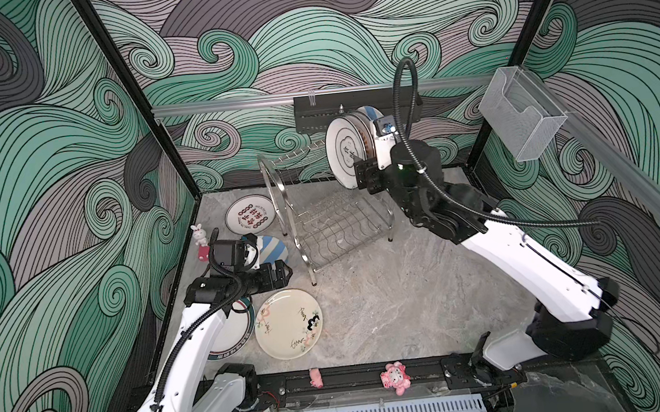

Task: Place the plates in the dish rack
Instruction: 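Open the right gripper and withdraw it from the rack, then move the right gripper to the cream floral plate while the left gripper approaches it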

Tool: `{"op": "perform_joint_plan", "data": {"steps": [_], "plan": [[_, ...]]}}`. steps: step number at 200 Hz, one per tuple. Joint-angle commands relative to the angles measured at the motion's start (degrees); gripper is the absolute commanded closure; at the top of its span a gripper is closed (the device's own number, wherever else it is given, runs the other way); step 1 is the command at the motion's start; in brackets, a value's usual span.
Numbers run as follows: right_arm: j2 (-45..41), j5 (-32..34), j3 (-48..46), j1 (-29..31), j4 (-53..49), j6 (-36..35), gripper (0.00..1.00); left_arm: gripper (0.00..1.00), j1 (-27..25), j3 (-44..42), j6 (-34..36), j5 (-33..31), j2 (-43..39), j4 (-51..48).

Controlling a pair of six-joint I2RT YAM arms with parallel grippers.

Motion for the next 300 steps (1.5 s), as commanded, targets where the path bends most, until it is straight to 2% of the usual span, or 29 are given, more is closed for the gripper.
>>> {"op": "perform_joint_plan", "data": {"steps": [1,16,59,96,131,158,217,242,300], "plan": [[-5.47,-9.43,-4.35,0.17,1.35,2.9,0.11,0.01,0.77,2.79,-3.32,-5.01,0.22,-2.52],[-9.11,-13.48,-9.27,0.18,0.79,4.26,0.07,0.02,0.91,2.59,-4.56,-5.75,0.17,-2.22],[-19.35,-23.11,-28.66,0.16,4.6,12.45,0.04,0.01,1.26,-0.08,-9.5,-10.04,-1.7,-0.91],[-23.67,-33.72,-41.15,0.33,9.44,18.36,0.0,0.01,1.3,-2.95,-11.97,-10.85,-2.74,0.67],[-29.18,-36.62,-54.16,0.79,20.66,24.21,0.01,0.01,1.31,-5.49,-13.17,-13.12,-4.07,0.84],[-30.78,-37.07,-61.51,1.27,27.05,31.63,0.02,0.01,1.31,-8.41,-14.05,-13.22,-5.84,3.17],[-23.76,-38.86,-71.39,4.58,38.39,44.24,0.04,0.01,1.35,-13.05,-16.94,-15.14,-4.13,5.63],[-18.7,-38.42,-74.84,7.06,46.18,49.23,0.05,0.01,1.32,-13.88,-18.63,-15.24,-2.29,5.79],[-4.74,-37.46,-75.28,12.02,57.92,57.69,0.06,0.01,1.41,-17.81,-19.77,-14.23,-0.89,8.59]]}}
